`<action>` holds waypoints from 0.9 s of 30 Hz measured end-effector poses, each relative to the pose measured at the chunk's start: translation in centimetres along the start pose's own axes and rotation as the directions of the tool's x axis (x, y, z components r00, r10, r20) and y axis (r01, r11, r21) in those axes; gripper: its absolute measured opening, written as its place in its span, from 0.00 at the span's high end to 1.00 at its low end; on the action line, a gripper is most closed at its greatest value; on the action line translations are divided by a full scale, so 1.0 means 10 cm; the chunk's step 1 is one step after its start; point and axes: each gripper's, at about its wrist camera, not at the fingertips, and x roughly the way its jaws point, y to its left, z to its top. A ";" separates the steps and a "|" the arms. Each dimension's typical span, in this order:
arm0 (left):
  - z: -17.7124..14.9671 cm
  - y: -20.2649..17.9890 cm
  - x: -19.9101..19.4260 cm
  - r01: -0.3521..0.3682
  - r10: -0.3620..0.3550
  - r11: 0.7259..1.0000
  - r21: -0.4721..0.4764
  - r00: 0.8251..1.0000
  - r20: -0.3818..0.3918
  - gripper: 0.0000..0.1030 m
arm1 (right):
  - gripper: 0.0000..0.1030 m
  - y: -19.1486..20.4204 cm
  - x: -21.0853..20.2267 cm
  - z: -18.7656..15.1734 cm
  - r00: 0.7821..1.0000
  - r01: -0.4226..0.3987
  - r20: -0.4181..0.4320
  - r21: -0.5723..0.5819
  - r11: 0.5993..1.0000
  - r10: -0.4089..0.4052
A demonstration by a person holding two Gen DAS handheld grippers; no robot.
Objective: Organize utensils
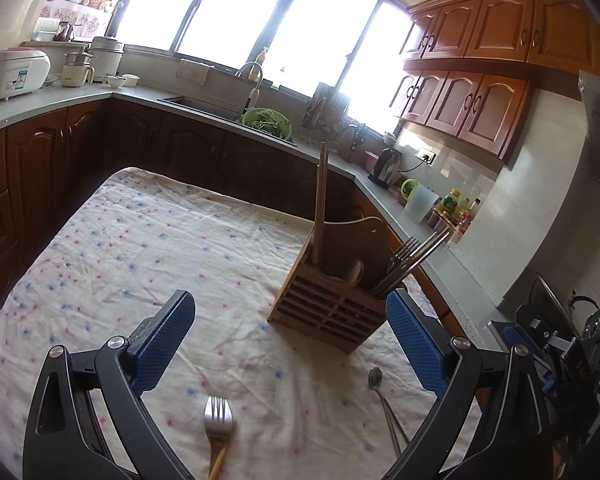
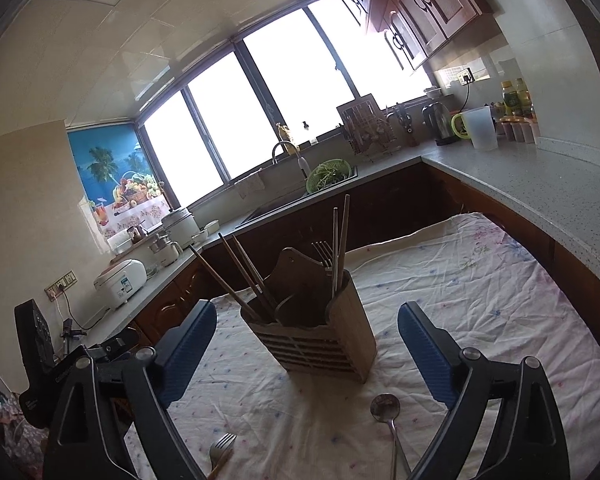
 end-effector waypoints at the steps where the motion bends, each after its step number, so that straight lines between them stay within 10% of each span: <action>1: -0.07 -0.01 -0.06 -0.002 0.002 1.000 0.006 1.000 -0.004 0.05 | 0.09 0.00 -0.07 -0.05 1.000 0.000 0.001 0.005 1.000 0.000; 16: -0.81 -0.14 -1.09 -0.146 0.125 0.970 0.193 0.985 0.116 0.05 | 0.07 0.15 -1.02 -0.77 0.999 0.048 0.004 -0.110 0.993 -0.048; 27: -1.37 -0.27 -1.47 -0.228 0.152 0.932 0.283 0.952 0.267 0.00 | 0.00 0.52 -1.59 -1.26 0.967 0.175 0.235 -0.332 0.927 -0.098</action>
